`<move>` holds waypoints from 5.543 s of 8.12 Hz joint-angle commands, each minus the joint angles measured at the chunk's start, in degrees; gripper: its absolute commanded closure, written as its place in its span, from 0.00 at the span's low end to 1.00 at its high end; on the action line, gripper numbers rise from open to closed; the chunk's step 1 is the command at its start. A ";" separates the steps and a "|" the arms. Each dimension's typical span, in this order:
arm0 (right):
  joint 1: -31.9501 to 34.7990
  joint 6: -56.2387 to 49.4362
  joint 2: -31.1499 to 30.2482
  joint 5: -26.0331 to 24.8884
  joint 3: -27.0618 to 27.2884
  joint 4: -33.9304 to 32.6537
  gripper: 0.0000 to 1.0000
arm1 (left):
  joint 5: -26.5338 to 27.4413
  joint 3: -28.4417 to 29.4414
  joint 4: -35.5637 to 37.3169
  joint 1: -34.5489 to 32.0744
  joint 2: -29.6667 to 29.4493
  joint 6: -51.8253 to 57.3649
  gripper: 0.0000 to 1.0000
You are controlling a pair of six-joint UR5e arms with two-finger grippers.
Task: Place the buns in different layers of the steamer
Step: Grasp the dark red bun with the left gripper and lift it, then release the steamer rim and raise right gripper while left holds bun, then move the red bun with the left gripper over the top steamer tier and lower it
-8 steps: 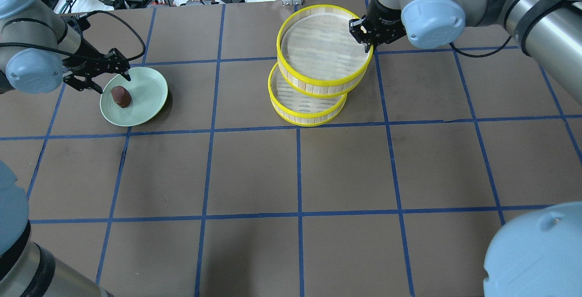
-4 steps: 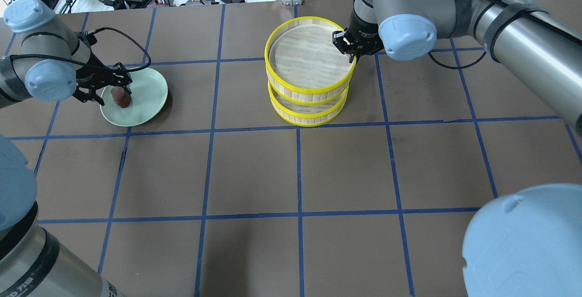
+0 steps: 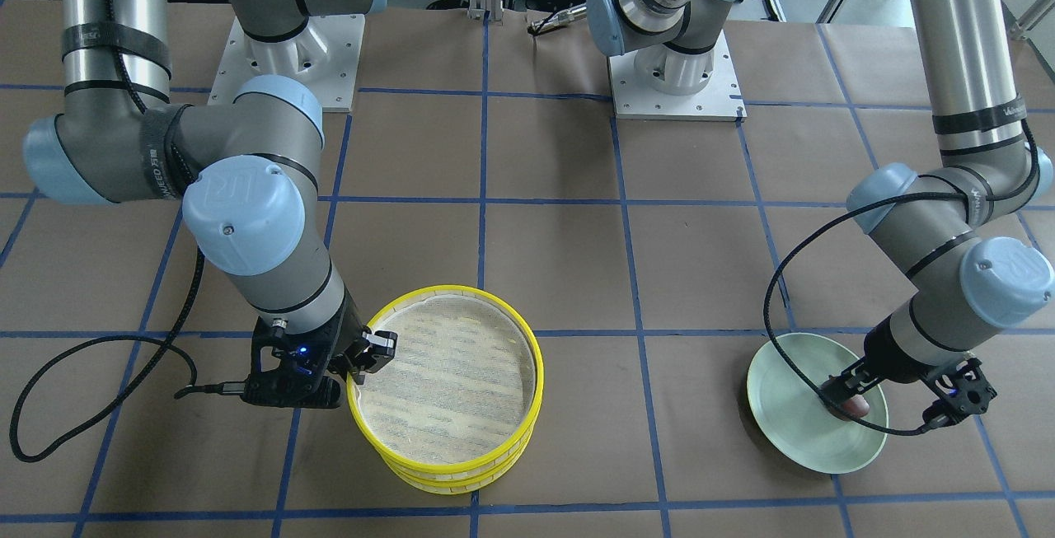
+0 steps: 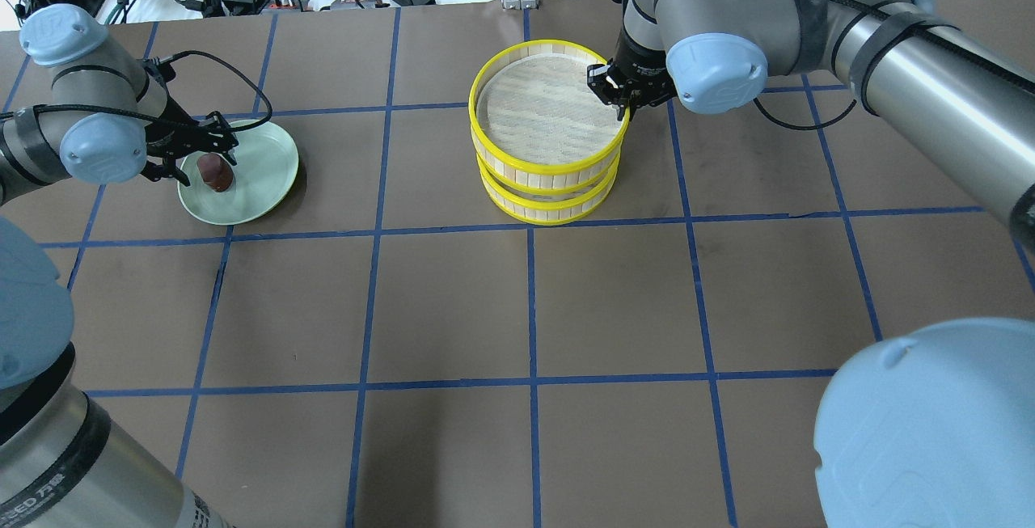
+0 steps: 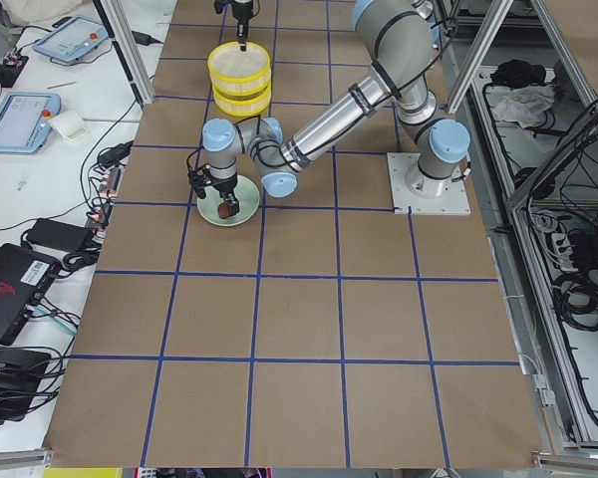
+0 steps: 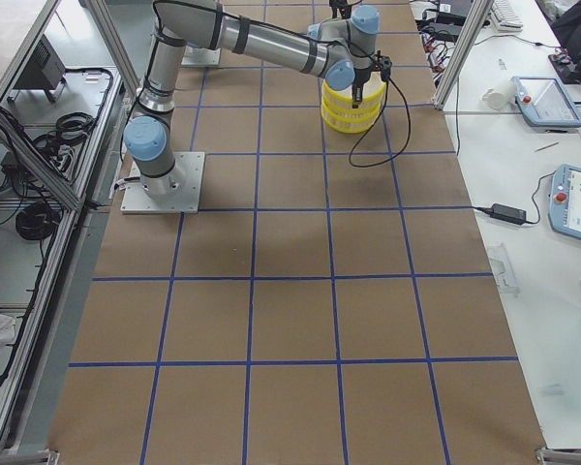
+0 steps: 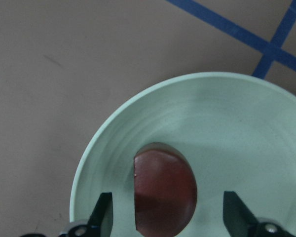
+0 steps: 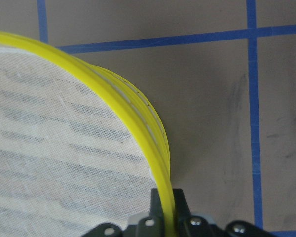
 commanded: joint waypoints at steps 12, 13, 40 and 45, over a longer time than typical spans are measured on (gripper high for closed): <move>0.01 0.24 1.41 -0.01 1.10 -1.96 1.00 | -6.57 2.81 0.44 -6.39 6.10 0.74 1.00; 0.01 0.15 1.50 -0.01 1.19 -1.96 1.00 | -6.57 3.25 0.43 -7.02 6.28 0.74 1.00; -8.51 -10.75 -18.78 -3.52 -4.26 27.54 0.25 | -7.53 4.92 7.19 -34.14 9.72 -6.27 1.00; -8.43 -10.75 -19.86 -3.52 -3.91 29.42 0.25 | -16.50 4.39 13.43 -39.19 2.34 -6.81 1.00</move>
